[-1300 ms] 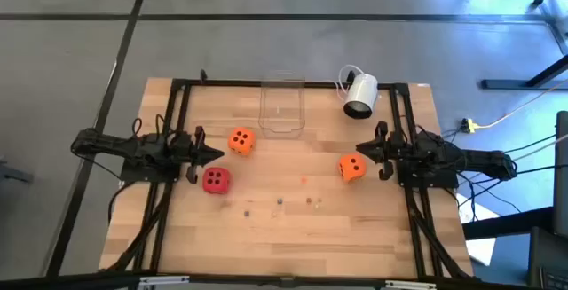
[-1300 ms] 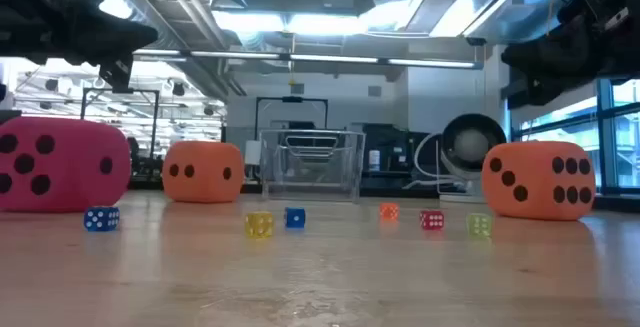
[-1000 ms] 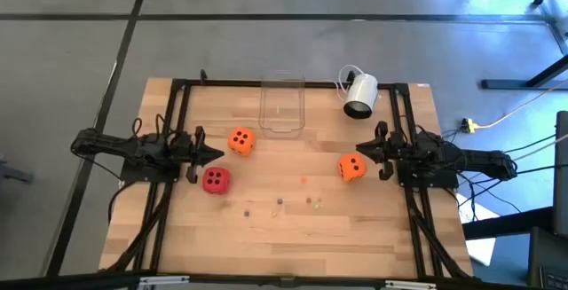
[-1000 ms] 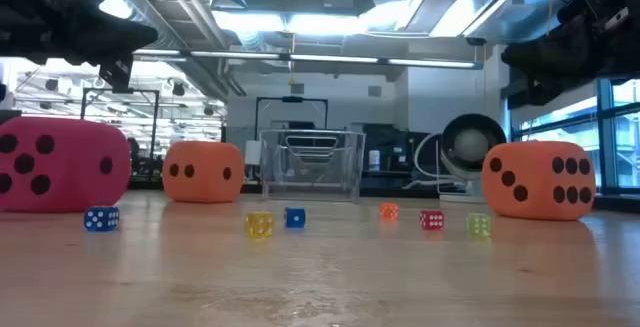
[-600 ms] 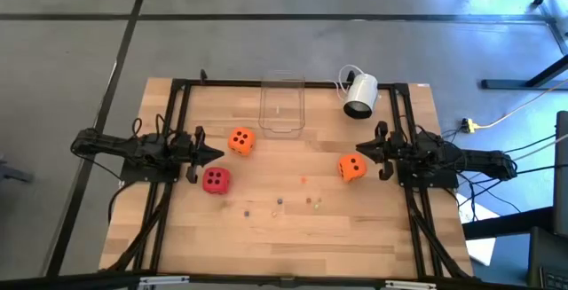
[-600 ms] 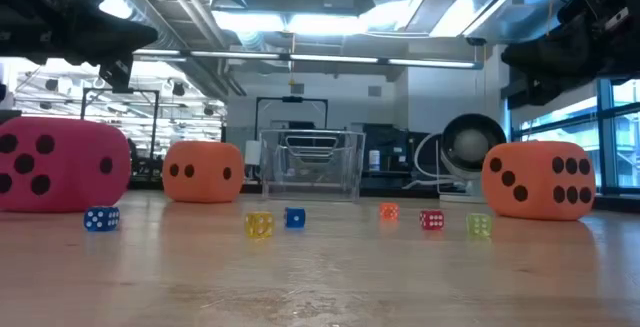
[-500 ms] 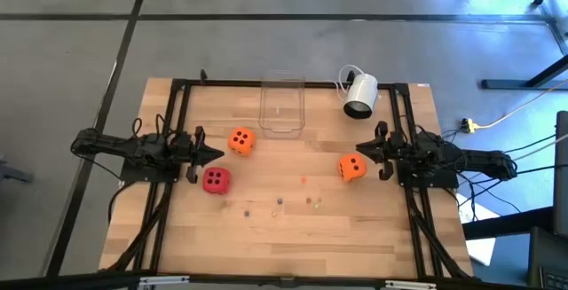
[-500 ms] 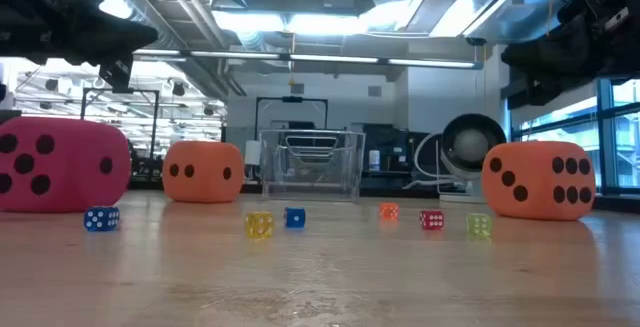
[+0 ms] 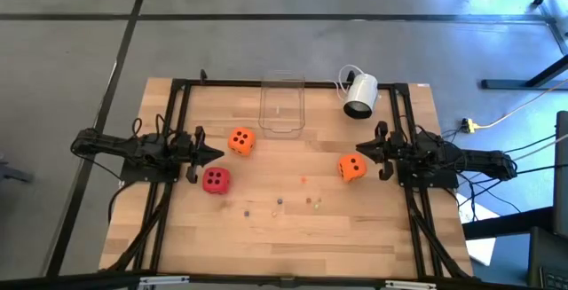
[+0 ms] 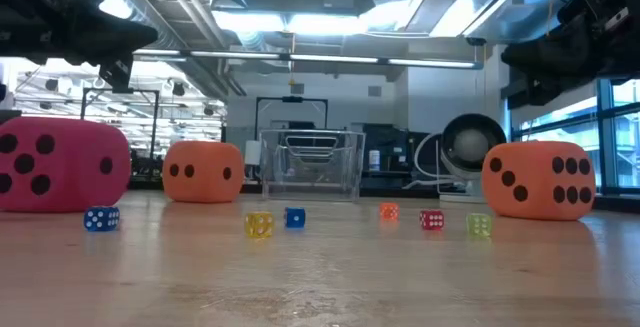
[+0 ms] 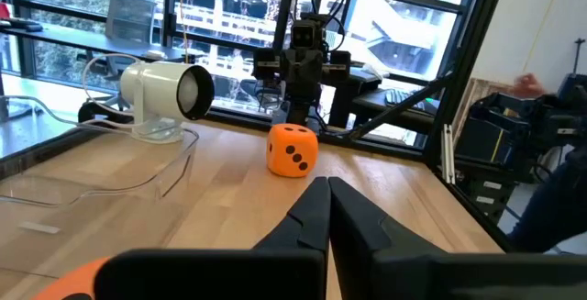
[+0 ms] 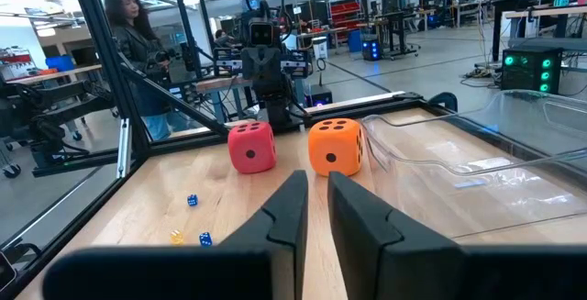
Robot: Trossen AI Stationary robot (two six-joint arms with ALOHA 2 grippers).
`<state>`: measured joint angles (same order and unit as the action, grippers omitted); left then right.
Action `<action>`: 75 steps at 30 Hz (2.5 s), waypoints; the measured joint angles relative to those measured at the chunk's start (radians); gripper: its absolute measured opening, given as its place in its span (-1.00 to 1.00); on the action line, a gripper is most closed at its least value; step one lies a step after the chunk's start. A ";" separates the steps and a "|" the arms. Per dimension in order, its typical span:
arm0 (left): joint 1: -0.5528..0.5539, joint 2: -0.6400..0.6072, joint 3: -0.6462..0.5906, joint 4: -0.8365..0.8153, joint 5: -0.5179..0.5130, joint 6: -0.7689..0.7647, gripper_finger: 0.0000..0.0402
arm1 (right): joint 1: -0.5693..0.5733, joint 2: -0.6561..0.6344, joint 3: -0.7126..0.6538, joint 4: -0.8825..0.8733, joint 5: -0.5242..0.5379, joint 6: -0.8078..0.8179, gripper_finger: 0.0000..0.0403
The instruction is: Pick & Place Dice
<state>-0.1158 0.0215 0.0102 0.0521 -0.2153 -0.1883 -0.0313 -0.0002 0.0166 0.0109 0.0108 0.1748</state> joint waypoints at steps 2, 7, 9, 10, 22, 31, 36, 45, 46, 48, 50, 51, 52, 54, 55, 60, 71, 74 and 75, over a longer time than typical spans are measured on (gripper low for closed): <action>0.000 0.000 0.000 0.000 0.000 0.000 -0.98 | 0.000 0.000 0.000 0.000 0.000 0.000 -0.75; 0.000 0.000 0.000 0.000 0.000 0.000 -0.98 | 0.000 0.000 0.000 0.000 0.000 0.000 -0.75; 0.000 0.000 0.000 0.000 0.000 0.000 -0.98 | 0.000 0.000 0.000 0.000 0.000 0.000 -0.75; 0.000 0.000 0.000 0.000 0.000 0.000 -0.98 | 0.000 0.000 0.000 0.000 0.000 0.000 -0.75; 0.000 0.000 0.000 0.000 0.000 0.000 -0.98 | 0.000 0.000 0.000 0.000 0.000 0.000 -0.75; 0.000 0.000 0.000 0.000 0.000 0.000 -0.98 | 0.000 0.000 0.000 0.004 0.034 -0.054 -0.75; 0.000 0.000 0.000 0.000 0.000 0.000 -0.98 | 0.000 0.000 0.000 0.007 0.047 0.138 -0.75; 0.000 0.000 0.000 0.000 0.000 0.000 -0.98 | 0.000 0.000 0.000 0.072 0.265 0.261 -0.43; 0.000 0.000 0.000 0.000 0.000 0.000 -0.98 | 0.000 0.000 0.000 0.077 0.296 0.279 -0.35; 0.000 0.000 0.000 0.000 0.000 0.000 -0.98 | 0.000 0.000 0.000 0.082 0.352 0.325 -0.18; 0.000 0.000 0.000 0.000 0.000 0.000 -0.98 | 0.000 0.000 0.000 0.081 0.393 0.377 -0.01; 0.000 0.000 0.000 0.000 0.000 0.000 -0.98 | 0.000 0.000 0.000 0.081 0.407 0.397 0.09; 0.000 0.000 0.000 0.000 0.000 0.000 -0.98 | 0.000 0.000 0.000 0.081 0.416 0.409 0.18; 0.000 0.000 0.000 0.000 0.000 0.000 -0.98 | 0.000 0.000 0.000 0.081 0.416 0.419 0.37; 0.000 0.000 0.000 0.000 0.000 0.000 -0.98 | 0.000 0.000 0.000 0.081 0.415 0.420 0.46; 0.000 0.000 0.000 0.000 0.000 0.000 -0.98 | 0.000 0.000 0.000 0.082 0.393 0.488 0.89; 0.000 0.000 0.000 0.000 0.000 0.000 -0.98 | 0.000 0.000 0.066 0.281 0.309 0.500 0.77; 0.000 0.000 0.000 0.000 0.000 0.000 -0.98 | 0.000 0.000 0.113 0.280 0.338 0.423 0.75; 0.000 0.000 0.000 0.000 0.000 0.000 -0.98 | 0.000 0.000 0.127 0.279 0.348 0.400 0.74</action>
<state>-0.1158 0.0216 0.0101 0.0521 -0.2153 -0.1883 -0.0311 -0.0002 0.1434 0.2899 0.3584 0.5748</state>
